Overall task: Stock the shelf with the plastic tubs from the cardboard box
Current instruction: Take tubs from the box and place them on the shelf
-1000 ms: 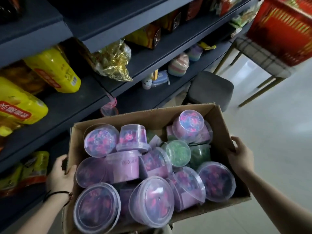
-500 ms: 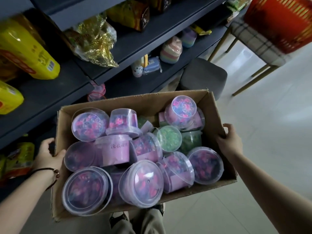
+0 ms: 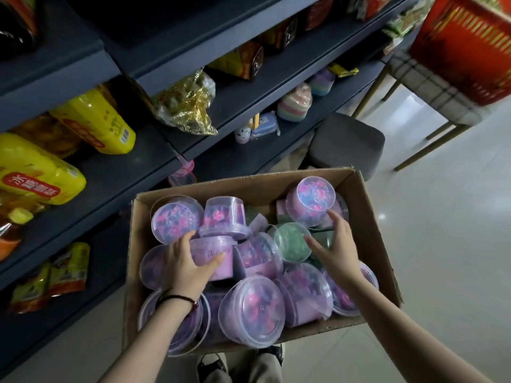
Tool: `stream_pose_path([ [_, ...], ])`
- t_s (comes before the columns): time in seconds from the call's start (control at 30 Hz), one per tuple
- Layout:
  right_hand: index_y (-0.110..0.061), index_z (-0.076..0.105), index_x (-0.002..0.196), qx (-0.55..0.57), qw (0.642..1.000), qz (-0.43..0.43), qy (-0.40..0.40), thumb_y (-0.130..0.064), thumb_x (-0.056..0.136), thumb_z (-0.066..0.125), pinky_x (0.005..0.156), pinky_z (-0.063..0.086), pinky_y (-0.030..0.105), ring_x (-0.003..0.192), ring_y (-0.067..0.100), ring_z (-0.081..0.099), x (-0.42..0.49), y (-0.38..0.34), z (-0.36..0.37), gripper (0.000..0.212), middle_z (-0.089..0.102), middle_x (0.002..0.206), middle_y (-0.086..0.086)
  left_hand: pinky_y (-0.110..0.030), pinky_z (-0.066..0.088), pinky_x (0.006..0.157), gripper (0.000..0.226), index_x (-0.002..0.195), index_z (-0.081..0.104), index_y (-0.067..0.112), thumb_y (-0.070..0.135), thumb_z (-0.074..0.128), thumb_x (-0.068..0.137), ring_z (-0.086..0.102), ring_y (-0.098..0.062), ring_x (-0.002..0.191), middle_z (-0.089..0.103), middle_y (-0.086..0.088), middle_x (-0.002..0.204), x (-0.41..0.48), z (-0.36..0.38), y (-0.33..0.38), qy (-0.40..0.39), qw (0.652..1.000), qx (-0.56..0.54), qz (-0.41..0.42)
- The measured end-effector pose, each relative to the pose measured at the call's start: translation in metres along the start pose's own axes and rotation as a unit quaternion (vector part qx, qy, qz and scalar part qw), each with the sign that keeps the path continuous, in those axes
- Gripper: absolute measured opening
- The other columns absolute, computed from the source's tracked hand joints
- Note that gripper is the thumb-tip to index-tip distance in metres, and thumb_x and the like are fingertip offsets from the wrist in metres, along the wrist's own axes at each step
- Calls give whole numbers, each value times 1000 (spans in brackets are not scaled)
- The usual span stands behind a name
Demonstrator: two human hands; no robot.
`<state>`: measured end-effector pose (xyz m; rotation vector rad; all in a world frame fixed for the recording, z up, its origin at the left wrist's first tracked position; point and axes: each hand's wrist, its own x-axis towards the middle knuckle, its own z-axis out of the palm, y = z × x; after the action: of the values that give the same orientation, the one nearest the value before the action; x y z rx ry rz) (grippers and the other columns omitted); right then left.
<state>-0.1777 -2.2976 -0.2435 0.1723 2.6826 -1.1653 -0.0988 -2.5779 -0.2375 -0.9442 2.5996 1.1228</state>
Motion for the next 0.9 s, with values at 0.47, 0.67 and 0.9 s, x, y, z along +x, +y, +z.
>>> stream_pose_path([
  [0.47,-27,6,152,-16,989,140,34,-50,59,83,106,34,43,136,31,34,97,-16,20,124,22,152,7,-47,32,99,89,132,36,29,38,88,60,30,-38,122,32,-23,134,3,36,14,56,981,32,-184],
  [0.67,-40,16,148,-24,983,175,52,-58,61,75,102,37,40,129,34,36,85,-22,27,106,29,135,9,-44,28,95,79,126,39,22,36,85,63,32,-39,123,40,-21,135,-8,41,20,69,982,55,-169],
  [0.9,-30,28,137,149,972,149,108,-38,64,83,94,42,33,124,23,37,53,-17,16,92,28,135,2,-40,32,87,72,116,47,8,10,89,57,36,-37,118,45,-23,126,-23,39,19,109,985,-59,-121],
])
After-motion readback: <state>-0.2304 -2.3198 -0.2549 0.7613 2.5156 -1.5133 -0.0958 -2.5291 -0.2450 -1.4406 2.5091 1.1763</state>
